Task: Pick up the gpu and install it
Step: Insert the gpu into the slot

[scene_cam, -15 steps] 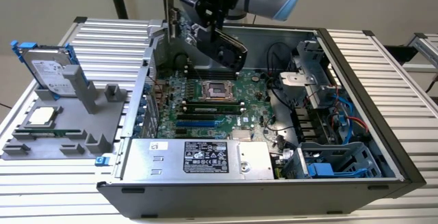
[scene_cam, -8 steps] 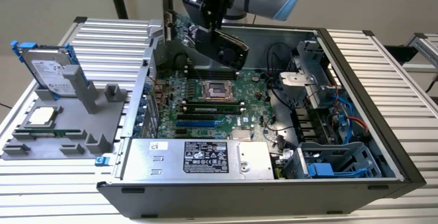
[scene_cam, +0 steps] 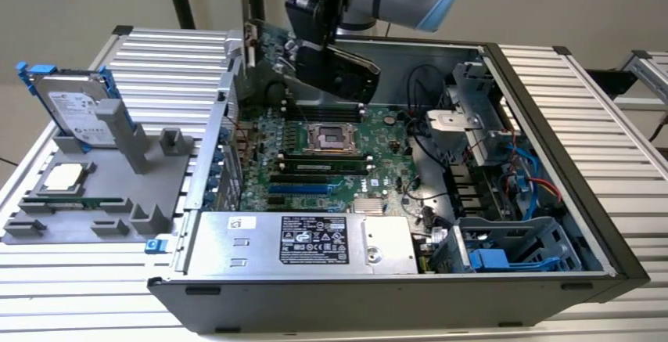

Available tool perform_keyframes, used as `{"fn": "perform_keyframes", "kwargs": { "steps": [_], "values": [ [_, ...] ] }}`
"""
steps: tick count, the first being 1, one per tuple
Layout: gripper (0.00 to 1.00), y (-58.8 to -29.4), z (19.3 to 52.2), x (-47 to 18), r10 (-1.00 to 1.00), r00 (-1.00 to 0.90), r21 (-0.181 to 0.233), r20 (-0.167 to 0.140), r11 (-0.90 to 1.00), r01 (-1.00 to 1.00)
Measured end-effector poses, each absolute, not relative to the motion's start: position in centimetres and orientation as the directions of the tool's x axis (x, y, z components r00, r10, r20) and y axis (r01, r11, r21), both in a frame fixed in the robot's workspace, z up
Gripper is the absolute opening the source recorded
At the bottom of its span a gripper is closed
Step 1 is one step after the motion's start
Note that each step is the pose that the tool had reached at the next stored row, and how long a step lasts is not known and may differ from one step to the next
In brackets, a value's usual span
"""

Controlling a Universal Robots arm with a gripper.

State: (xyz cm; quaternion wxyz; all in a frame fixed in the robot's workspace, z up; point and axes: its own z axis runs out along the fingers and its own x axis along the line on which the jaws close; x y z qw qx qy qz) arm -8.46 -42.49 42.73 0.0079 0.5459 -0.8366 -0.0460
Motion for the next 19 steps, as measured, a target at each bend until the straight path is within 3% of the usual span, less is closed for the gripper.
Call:
{"fn": "perform_keyframes", "kwargs": {
  "steps": [19],
  "values": [
    [0.00,-42.49,42.73,-8.46,-0.990,-0.139,0.085,-0.037,0.136,-0.987]
  ]
}}
